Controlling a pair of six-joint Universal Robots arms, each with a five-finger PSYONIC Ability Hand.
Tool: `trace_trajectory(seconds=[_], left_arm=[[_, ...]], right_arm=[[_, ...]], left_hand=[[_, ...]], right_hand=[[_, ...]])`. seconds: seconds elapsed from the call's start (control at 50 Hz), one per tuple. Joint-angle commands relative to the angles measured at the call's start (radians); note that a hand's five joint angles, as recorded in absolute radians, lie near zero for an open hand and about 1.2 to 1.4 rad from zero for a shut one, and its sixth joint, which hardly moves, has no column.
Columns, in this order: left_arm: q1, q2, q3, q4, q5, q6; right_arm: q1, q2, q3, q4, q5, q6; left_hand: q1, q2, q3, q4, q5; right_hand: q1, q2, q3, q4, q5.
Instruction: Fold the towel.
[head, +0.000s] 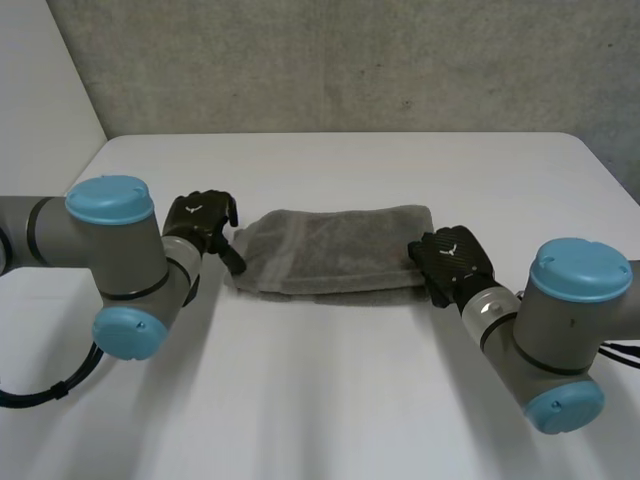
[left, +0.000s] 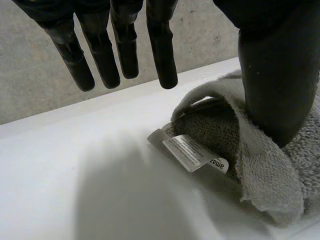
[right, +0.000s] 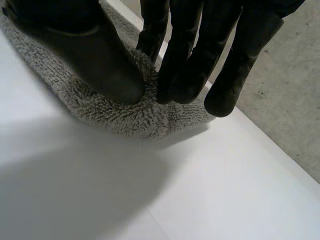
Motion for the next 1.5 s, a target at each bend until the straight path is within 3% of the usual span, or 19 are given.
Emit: trace_trajectory(seconds=[0.02,0.24,0.4,0.5,0.64,0.74,0.86,0.94,1.0,1.12,1.14,1.16,1.18,1.2,1.22,1.34,1.5], left_arm=[[-0.003,0.025,-0.053,-0.006,0.0,0.0],[-0.017,0.139,-0.208,-0.042,0.005,0.0],[-0.018,0.238,-0.306,-0.042,0.008,0.0],[-0.015,0.294,-0.342,-0.042,0.008,0.0],[-0.006,0.353,-0.328,-0.042,0.006,0.0],[-0.002,0.377,-0.286,-0.04,0.006,-0.003],[0.002,0.384,-0.227,-0.042,0.006,-0.035],[-0.009,0.384,-0.204,-0.04,0.006,-0.092],[-0.012,0.384,-0.204,-0.04,0.009,-0.111],[-0.026,0.384,-0.204,-0.034,0.013,-0.155],[-0.037,0.378,-0.205,-0.034,0.013,-0.155],[-0.047,0.37,-0.207,-0.032,0.013,-0.155],[-0.048,0.37,-0.207,-0.032,0.013,-0.155],[-0.055,0.364,-0.208,-0.032,0.013,-0.155],[-0.061,0.354,-0.21,-0.031,0.013,-0.155],[-0.094,0.311,-0.194,-0.029,0.013,-0.157],[-0.167,0.269,-0.162,-0.029,0.011,-0.177]], right_arm=[[-0.021,-0.047,0.026,0.026,-0.02,0.009],[-0.072,-0.124,0.1,0.213,-0.105,-0.019],[-0.253,-0.244,0.241,0.236,-0.178,-0.192],[-0.317,-0.27,0.232,0.244,-0.197,-0.275],[-0.299,-0.282,0.14,0.293,-0.191,-0.286],[-0.152,-0.288,0.034,0.32,-0.177,-0.252],[0.058,-0.27,-0.075,0.322,-0.102,-0.18],[0.279,-0.192,-0.118,0.321,-0.059,-0.178],[0.374,-0.153,-0.122,0.313,-0.036,-0.175],[0.45,-0.081,-0.127,0.305,0.01,-0.177],[0.46,-0.063,-0.127,0.305,0.024,-0.175],[0.463,-0.058,-0.126,0.305,0.035,-0.174],[0.463,-0.058,-0.126,0.305,0.035,-0.174],[0.457,-0.06,-0.121,0.305,0.05,-0.171],[0.453,-0.066,-0.119,0.305,0.064,-0.169],[0.437,-0.121,-0.113,0.305,0.108,-0.142],[0.229,-0.26,-0.08,0.328,0.116,0.004]], left_hand=[[-0.034,-0.047,-0.051,-0.048,-0.009],[-0.072,-0.085,-0.089,-0.086,-0.048],[-0.081,-0.094,-0.098,-0.095,-0.056],[-0.095,-0.109,-0.112,-0.11,-0.071],[-0.119,-0.132,-0.136,-0.133,-0.094],[-0.119,-0.132,-0.136,-0.133,-0.094],[-0.119,-0.132,-0.136,-0.133,-0.094],[-0.119,-0.132,-0.136,-0.133,-0.094],[-0.119,-0.132,-0.136,-0.133,-0.094],[-0.134,-0.147,-0.15,-0.148,-0.109],[-0.134,-0.147,-0.15,-0.148,-0.109],[-0.134,-0.147,-0.15,-0.148,-0.109],[-0.134,-0.147,-0.15,-0.148,-0.109],[-0.134,-0.147,-0.15,-0.148,-0.109],[-0.134,-0.147,-0.15,-0.148,-0.109],[-0.134,-0.147,-0.15,-0.148,-0.109],[-0.134,-0.147,-0.15,-0.148,-0.109]], right_hand=[[0.116,0.093,0.057,0.06,0.075],[0.116,0.093,0.057,0.06,0.075],[0.116,0.093,0.057,0.06,0.075],[0.116,0.093,0.057,0.06,0.075],[0.116,0.093,0.057,0.06,0.075],[0.116,0.093,0.057,0.06,0.075],[0.116,0.093,0.057,0.06,0.075],[0.116,0.093,0.057,0.06,0.075],[0.116,0.093,0.057,0.06,0.075],[0.116,0.093,0.057,0.06,0.075],[0.039,0.015,-0.02,-0.017,-0.002],[-0.27,-0.294,-0.329,-0.326,-0.311],[-0.273,-0.297,-0.332,-0.329,-0.314],[-0.657,-0.68,-0.716,-0.713,-0.698],[-0.867,-0.891,-0.926,-0.923,-0.908],[-1.028,-1.051,-1.087,-1.083,-1.069],[-1.075,-1.098,-1.134,-1.13,-1.116]])
